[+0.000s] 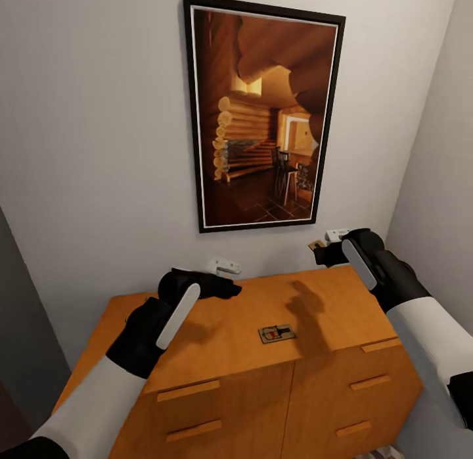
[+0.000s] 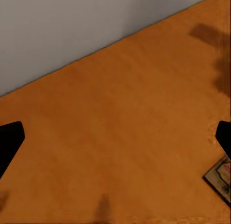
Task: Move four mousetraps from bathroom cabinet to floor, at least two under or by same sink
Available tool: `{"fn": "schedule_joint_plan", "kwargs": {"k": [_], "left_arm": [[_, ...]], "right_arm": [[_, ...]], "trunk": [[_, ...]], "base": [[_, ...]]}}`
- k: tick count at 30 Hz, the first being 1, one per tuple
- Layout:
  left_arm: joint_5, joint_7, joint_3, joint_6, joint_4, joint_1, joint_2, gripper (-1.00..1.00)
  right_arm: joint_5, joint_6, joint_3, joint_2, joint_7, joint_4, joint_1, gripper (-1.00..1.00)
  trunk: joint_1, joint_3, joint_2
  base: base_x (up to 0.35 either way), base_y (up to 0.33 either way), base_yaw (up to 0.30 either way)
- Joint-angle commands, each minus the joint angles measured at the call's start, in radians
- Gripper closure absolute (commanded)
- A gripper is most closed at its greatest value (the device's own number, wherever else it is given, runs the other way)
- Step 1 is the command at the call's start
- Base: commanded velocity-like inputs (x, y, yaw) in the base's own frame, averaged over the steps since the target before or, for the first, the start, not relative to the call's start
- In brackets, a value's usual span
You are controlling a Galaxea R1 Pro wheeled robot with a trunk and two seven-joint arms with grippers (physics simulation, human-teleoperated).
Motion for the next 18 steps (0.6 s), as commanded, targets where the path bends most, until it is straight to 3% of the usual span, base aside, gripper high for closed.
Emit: {"fn": "schedule_joint_plan", "kwargs": {"k": [1,7,18], "left_arm": [[0.017,-0.006,-0.01,0.003,0.004,-0.001,0.001,-1.0],[0.043,-0.158,-0.046,0.001,0.046,-0.001,0.013,-1.0],[0.032,-0.378,-0.053,-0.002,0.029,-0.001,0.066,-1.0]], "right_arm": [[-0.009,0.003,0.003,-0.001,-0.007,-0.001,-0.001,1.0],[-0.009,0.003,0.003,-0.002,-0.007,-0.006,-0.001,1.0],[-0.009,0.003,0.002,-0.002,-0.007,-0.008,-0.001,1.0]], "trunk": [[0.0,-0.001,-0.001],[0.0,-0.001,-0.001],[0.0,-0.001,-0.001]], "base": [[0.0,0.0,-0.007],[0.0,0.0,-0.002],[0.0,0.0,0.0]]}}
